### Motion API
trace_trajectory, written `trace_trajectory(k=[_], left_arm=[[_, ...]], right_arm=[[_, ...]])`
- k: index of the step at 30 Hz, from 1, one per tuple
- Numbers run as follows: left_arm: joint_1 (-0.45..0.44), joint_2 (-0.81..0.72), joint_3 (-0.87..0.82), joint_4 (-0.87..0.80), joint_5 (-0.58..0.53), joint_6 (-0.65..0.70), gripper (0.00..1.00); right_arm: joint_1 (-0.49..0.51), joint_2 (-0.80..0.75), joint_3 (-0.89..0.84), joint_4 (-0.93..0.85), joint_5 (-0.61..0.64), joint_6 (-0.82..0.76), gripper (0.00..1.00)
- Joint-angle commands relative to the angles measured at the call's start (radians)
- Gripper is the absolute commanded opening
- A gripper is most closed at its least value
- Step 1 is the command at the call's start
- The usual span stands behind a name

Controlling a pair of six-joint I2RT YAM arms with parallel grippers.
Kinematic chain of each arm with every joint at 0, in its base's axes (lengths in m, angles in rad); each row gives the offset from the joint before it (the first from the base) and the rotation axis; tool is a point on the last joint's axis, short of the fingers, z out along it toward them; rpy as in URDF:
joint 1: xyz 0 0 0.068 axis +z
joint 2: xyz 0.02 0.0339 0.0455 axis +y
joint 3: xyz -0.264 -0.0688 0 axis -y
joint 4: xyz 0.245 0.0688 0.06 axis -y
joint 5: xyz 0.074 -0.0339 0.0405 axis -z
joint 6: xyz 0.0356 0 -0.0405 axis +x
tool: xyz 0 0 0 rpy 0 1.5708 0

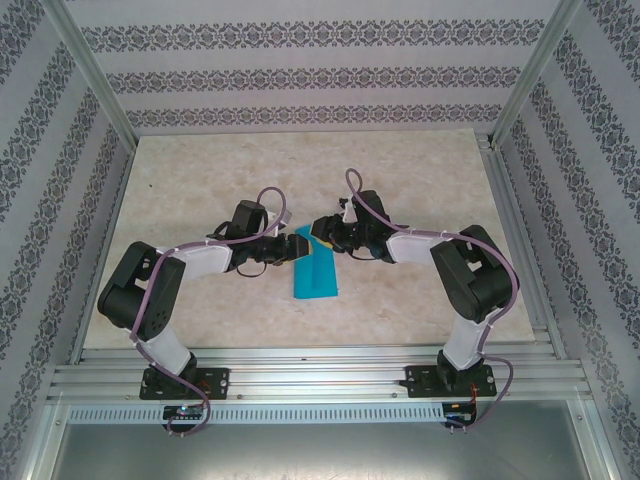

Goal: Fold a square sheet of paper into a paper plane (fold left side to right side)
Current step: First fold in half a square sheet of paper at the center of the table.

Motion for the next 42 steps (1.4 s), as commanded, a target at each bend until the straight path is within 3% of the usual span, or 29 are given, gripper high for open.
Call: trace_trajectory(k=[1,7,13,27,37,42], left_arm=[[-0.015,0.014,0.030,0.055,-0.010,-0.014,0.55],[-0.014,0.008,0.032,0.054,-0.008,-0.015,0.55],[-0.016,0.000,0.033,0.054,-0.009,-0.014,0.55],[-0.014,-0.055,0.054,-0.052,-0.038,0.039,0.58],[-0.021,-0.107,0.057,-0.294,-0.286,0.077,0.66],[-0.052,-0.037,0.080,-0.302,-0.320,0.040,0.66]], right_arm=[[0.015,0.018,0.001,0.048,-0.022,0.025,0.35],[0.015,0.022,0.007,0.010,-0.013,0.000,0.09],[0.017,0.024,0.045,-0.079,0.005,-0.062,0.00],[-0.001,0.027,0.089,-0.189,0.048,-0.167,0.00],[-0.034,0.055,0.150,-0.309,0.088,-0.269,0.00],[-0.043,0.074,0.173,-0.348,0.108,-0.298,0.00]])
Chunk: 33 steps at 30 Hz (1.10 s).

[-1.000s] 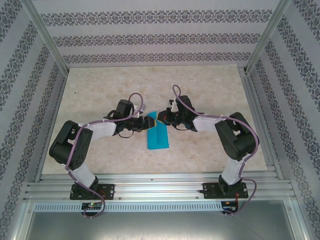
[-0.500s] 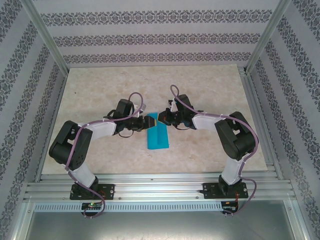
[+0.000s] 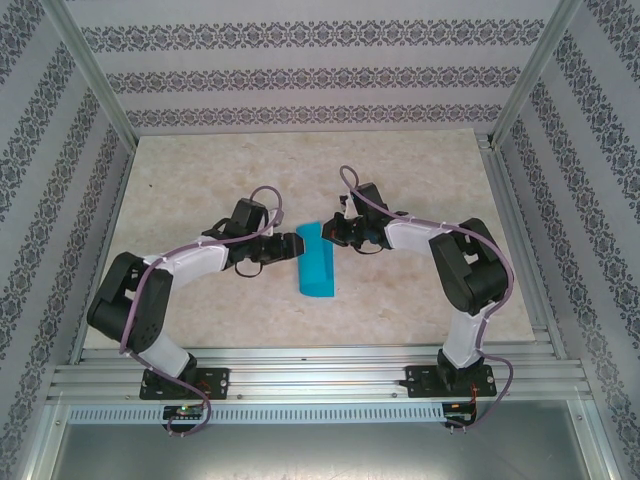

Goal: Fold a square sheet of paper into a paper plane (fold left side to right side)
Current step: First fold in half a square sheet of paper at the center of the table.

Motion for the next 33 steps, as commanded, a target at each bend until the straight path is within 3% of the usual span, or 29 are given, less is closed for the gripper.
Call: trace_trajectory(k=[1,8,17,25,33], left_arm=[[-0.034,0.048,0.043,-0.062,-0.073,-0.015,0.67],[-0.091,0.133,0.136,-0.143,-0.157,-0.006,0.68],[-0.134,0.204,0.204,-0.214,-0.217,0.018,0.60],[-0.169,0.253,0.254,-0.262,-0.262,0.037,0.59],[-0.190,0.284,0.287,-0.291,-0.266,0.064,0.59]], right_arm=[[-0.007,0.018,0.034,-0.046,0.036,-0.052,0.00],[-0.012,0.027,0.027,-0.064,0.045,-0.059,0.00],[-0.021,0.003,-0.009,-0.055,0.053,-0.058,0.01],[-0.057,-0.086,-0.060,-0.061,0.072,-0.070,0.26],[-0.097,-0.136,-0.122,-0.076,0.098,-0.086,0.27]])
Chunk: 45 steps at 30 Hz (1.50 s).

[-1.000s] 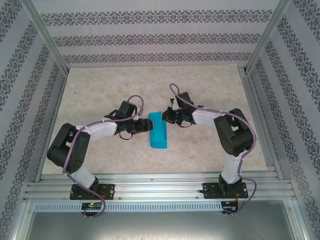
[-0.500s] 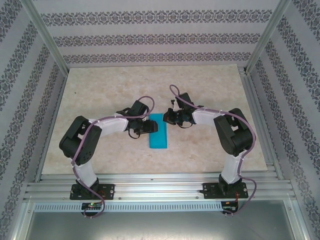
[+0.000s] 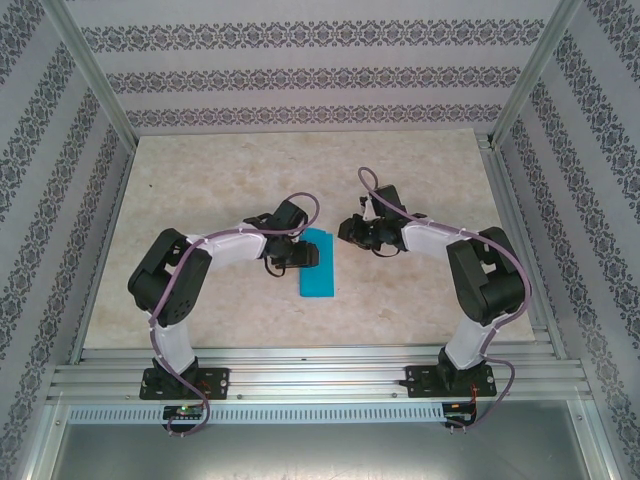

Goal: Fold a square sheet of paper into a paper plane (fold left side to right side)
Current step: First fold in half a square sheet of paper at the center of the table.

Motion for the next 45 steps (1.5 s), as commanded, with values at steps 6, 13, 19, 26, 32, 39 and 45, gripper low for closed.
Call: trace_trajectory(k=[6,13,19,26,32,39,45], left_arm=[[-0.051,0.070,0.067,-0.073,-0.014,0.083,0.60],[-0.062,0.091,0.089,-0.079,-0.013,0.092,0.61],[-0.069,0.109,0.110,-0.093,-0.025,0.103,0.61],[-0.074,0.120,0.116,-0.093,-0.028,0.100,0.63],[-0.075,0.126,0.125,-0.093,-0.033,0.086,0.63],[-0.074,0.137,0.132,-0.092,-0.036,0.068,0.63],[-0.075,0.143,0.135,-0.089,-0.041,0.057,0.63]], right_arm=[[-0.028,-0.033,-0.052,0.000,0.024,-0.025,0.27],[-0.031,-0.040,-0.059,0.002,0.013,-0.022,0.27],[-0.031,-0.043,-0.067,0.006,0.010,-0.019,0.26],[-0.031,-0.050,-0.069,0.009,0.003,-0.014,0.26],[-0.028,-0.053,-0.075,0.013,-0.006,-0.007,0.26],[-0.023,-0.052,-0.078,0.017,-0.008,-0.003,0.26],[-0.010,-0.050,-0.078,0.024,-0.017,0.006,0.25]])
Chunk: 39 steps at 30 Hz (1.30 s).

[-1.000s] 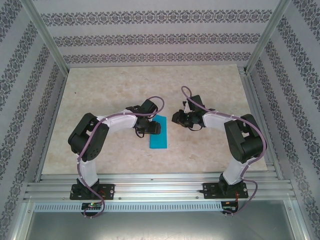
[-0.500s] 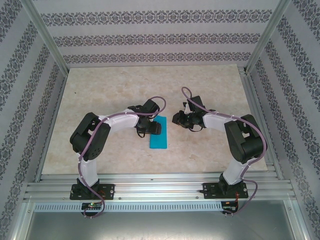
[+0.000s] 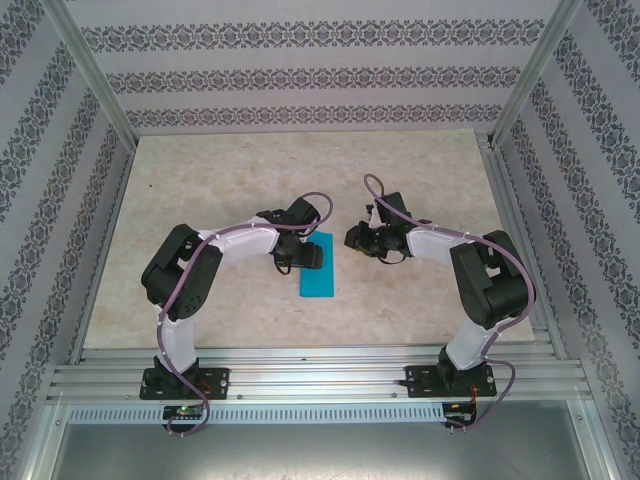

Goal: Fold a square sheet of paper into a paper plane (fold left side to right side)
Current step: First fold in half a square sheet of paper at the center of the table.

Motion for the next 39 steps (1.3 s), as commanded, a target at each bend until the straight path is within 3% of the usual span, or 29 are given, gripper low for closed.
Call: trace_trajectory(k=[1,39], left_arm=[[-0.031,0.069,0.005,0.068,0.039,-0.013,0.63],[-0.050,0.098,0.028,0.060,0.049,0.007,0.64]], right_arm=[[0.011,-0.018,-0.010,0.029,-0.015,0.006,0.25],[0.083,0.021,0.001,0.068,-0.038,0.059,0.22]])
